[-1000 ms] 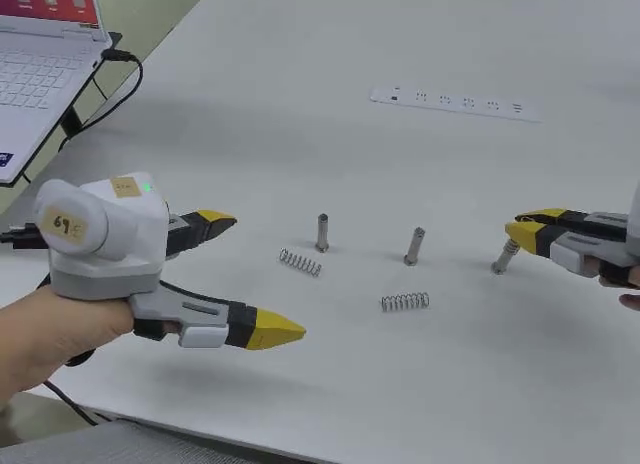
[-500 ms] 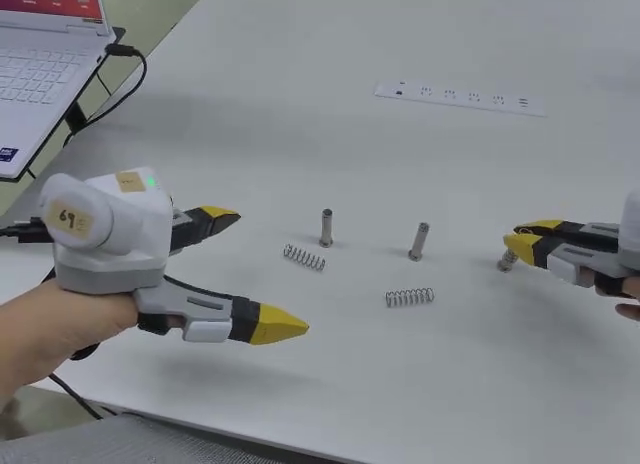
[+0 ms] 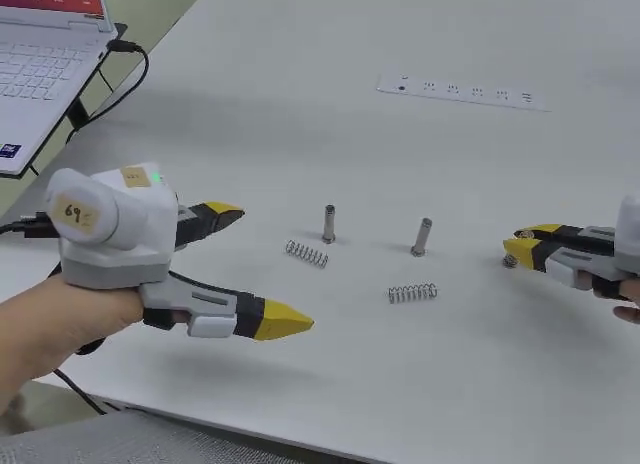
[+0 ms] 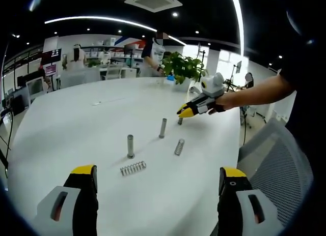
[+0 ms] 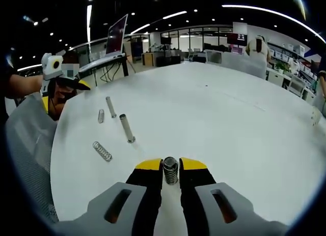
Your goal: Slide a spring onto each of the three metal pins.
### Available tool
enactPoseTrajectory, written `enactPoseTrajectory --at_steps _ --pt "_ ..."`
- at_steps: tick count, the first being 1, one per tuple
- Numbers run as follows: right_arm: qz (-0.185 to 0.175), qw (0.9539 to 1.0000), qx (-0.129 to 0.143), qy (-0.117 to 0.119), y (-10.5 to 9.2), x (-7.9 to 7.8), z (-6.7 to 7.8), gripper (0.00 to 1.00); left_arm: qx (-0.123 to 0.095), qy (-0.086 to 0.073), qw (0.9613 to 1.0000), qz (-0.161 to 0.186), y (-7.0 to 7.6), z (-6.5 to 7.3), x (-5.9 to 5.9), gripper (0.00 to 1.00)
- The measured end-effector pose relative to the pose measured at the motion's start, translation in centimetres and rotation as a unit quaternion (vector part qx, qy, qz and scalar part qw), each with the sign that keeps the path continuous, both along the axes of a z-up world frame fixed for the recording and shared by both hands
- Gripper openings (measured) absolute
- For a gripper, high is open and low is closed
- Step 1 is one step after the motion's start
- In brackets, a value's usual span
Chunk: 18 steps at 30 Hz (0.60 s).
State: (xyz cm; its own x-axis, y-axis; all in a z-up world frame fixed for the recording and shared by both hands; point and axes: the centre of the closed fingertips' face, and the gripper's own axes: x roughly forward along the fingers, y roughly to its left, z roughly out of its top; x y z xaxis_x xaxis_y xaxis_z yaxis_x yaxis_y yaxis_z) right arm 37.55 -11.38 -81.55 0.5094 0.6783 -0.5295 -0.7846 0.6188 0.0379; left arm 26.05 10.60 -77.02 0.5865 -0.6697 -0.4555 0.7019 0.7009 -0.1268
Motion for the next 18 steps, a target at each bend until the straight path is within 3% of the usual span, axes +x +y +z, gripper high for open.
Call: enactPoseTrajectory --at_steps 18 --pt "-0.007 0.9999 0.010 0.007 -0.18 -0.23 0.66 0.29 -0.002 -0.002 1.0000 0.000 -0.09 0.23 -0.11 0.97"
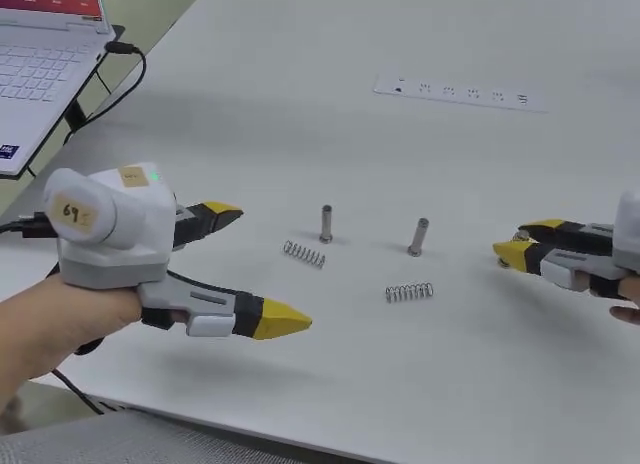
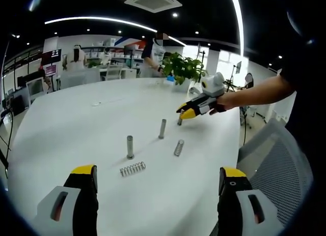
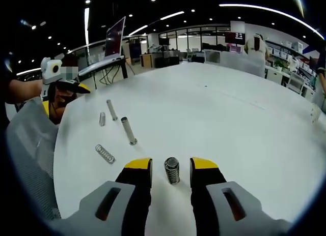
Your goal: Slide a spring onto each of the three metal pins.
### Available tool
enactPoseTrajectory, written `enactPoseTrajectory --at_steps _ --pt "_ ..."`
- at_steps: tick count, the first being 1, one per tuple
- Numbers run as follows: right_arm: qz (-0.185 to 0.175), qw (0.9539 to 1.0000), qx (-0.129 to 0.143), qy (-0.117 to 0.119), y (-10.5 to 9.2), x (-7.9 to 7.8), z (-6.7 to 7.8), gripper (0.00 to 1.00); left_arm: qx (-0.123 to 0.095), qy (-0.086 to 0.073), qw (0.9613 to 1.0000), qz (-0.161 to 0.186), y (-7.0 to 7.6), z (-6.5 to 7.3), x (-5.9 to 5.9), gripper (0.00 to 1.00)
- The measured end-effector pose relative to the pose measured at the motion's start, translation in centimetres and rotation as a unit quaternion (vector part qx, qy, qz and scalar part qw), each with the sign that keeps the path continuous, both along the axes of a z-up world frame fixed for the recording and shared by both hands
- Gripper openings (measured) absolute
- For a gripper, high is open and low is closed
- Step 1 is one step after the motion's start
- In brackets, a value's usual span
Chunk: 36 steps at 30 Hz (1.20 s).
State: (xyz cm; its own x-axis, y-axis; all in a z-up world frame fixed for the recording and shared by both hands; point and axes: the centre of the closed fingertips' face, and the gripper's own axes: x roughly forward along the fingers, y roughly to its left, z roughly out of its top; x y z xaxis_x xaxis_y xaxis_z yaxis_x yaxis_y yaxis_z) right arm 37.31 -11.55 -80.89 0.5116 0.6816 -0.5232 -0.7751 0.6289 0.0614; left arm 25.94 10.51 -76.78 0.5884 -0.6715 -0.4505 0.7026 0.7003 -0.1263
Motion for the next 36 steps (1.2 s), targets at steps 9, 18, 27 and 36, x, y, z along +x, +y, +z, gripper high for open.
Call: enactPoseTrajectory --at_steps 9,18,27,36 --pt "0.002 1.0000 0.000 0.003 -0.4 -1.0 0.2 0.35 0.001 0.000 1.0000 -0.001 0.0 0.1 0.0 0.97" --pt "0.015 0.9999 0.000 0.007 -1.1 -2.5 0.5 0.42 -0.001 -0.003 1.0000 -0.001 -0.1 0.4 0.2 0.97" --pt "0.029 0.9995 -0.001 0.012 -1.3 -4.2 0.6 0.44 0.001 0.000 1.0000 -0.001 0.1 0.1 0.3 0.98" --pt "0.051 0.9983 -0.017 0.023 -1.5 -6.6 -0.2 0.44 0.000 0.001 1.0000 0.002 0.3 0.0 0.2 0.97"
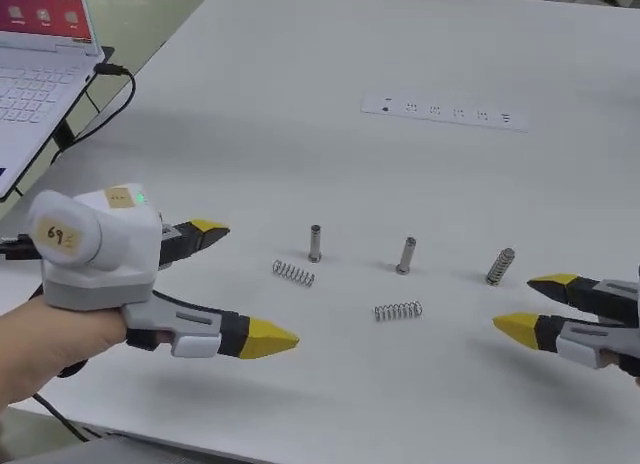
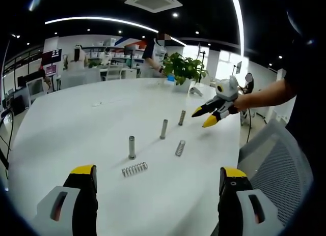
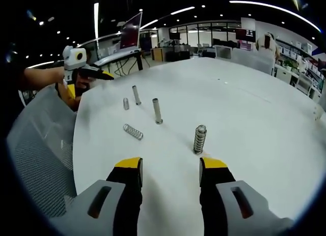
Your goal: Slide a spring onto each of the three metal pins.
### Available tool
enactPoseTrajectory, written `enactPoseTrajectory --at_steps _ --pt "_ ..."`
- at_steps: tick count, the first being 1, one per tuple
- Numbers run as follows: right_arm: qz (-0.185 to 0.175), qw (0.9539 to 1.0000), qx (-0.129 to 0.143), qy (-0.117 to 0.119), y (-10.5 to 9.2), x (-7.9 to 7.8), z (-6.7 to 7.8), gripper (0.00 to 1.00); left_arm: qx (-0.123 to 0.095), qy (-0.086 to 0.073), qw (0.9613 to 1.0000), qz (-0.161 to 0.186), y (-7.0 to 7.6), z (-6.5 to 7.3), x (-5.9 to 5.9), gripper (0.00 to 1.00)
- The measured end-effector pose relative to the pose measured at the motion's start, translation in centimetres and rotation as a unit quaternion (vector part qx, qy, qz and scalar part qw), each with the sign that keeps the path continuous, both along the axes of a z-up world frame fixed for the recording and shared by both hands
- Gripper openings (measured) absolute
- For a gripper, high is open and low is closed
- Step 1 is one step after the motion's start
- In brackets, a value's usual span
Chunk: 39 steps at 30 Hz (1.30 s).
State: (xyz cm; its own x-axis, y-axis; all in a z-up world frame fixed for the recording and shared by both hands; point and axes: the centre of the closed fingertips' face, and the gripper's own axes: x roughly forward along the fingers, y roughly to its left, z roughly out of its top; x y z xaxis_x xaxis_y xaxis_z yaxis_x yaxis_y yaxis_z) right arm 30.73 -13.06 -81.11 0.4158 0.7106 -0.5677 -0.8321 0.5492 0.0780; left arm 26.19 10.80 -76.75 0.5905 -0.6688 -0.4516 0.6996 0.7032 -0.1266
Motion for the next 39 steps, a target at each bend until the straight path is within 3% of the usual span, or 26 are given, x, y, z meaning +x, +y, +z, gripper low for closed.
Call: enactPoseTrajectory --at_steps 5,18,23,30,32,39 --pt "0.014 0.9999 -0.003 0.007 0.3 -1.2 -0.3 0.43 0.000 0.000 1.0000 0.000 0.0 0.0 -0.1 0.98" --pt "0.062 0.9979 -0.017 0.008 2.0 -2.3 -0.5 0.41 -0.001 0.001 1.0000 -0.002 -0.1 -0.1 -0.4 0.97" --pt "0.116 0.9924 -0.042 -0.004 3.8 -2.9 -0.8 0.39 0.001 0.001 1.0000 -0.001 0.0 -0.1 -0.4 0.97" --pt "0.155 0.9864 -0.052 -0.014 5.8 -2.8 -0.7 0.34 0.001 0.001 1.0000 -0.002 0.0 -0.1 -0.4 0.97" --pt "0.179 0.9812 -0.068 -0.027 6.7 -2.6 -0.8 0.34 0.002 0.001 1.0000 -0.003 -0.1 -0.1 -0.4 0.97" --pt "0.201 0.9771 -0.065 -0.024 8.8 -2.2 -0.9 0.32 0.001 0.003 1.0000 -0.005 -0.2 -0.3 -0.6 0.97"
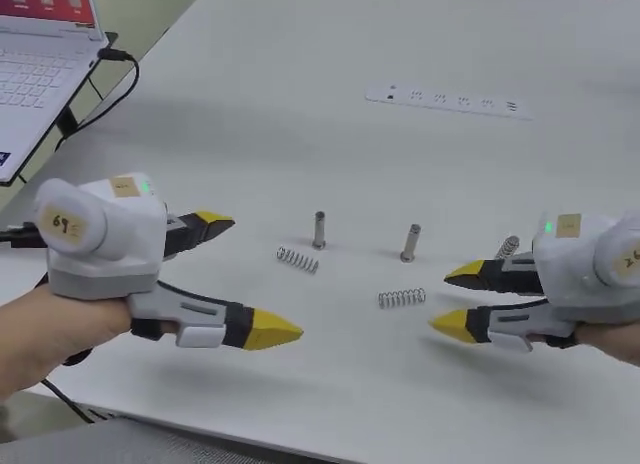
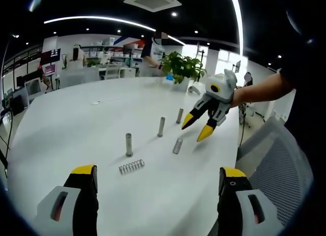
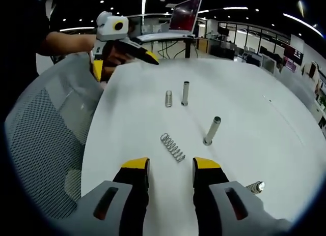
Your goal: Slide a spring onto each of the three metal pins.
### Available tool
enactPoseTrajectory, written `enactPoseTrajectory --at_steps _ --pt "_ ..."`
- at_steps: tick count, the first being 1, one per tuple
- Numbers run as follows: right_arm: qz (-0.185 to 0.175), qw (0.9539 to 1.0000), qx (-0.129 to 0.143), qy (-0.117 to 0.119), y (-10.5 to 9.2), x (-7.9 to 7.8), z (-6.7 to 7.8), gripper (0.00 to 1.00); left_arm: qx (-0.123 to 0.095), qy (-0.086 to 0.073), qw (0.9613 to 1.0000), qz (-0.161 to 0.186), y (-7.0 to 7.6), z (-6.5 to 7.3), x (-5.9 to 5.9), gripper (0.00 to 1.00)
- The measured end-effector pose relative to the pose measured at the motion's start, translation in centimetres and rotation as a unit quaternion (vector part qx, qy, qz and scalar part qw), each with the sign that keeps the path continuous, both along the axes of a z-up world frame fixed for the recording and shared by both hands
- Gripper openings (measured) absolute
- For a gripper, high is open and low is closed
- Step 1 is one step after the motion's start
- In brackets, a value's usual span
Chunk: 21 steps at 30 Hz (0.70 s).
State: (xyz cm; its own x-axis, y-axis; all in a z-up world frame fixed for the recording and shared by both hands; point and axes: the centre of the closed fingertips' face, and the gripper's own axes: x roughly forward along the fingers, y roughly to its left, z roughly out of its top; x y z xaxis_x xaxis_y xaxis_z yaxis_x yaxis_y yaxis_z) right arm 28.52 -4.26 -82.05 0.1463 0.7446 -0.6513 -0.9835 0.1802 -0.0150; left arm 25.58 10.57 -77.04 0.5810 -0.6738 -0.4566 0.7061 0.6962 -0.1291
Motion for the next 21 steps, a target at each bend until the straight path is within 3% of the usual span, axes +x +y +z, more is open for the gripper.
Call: enactPoseTrajectory --at_steps 12,21 --pt "0.056 0.9963 -0.060 -0.023 2.0 0.1 -0.9 0.22 -0.001 0.003 1.0000 0.003 0.1 -0.2 -0.2 0.96" --pt "0.068 0.9945 -0.079 -0.012 2.2 0.7 -2.4 0.19 0.000 0.006 1.0000 0.002 0.3 -0.4 -0.4 0.96"
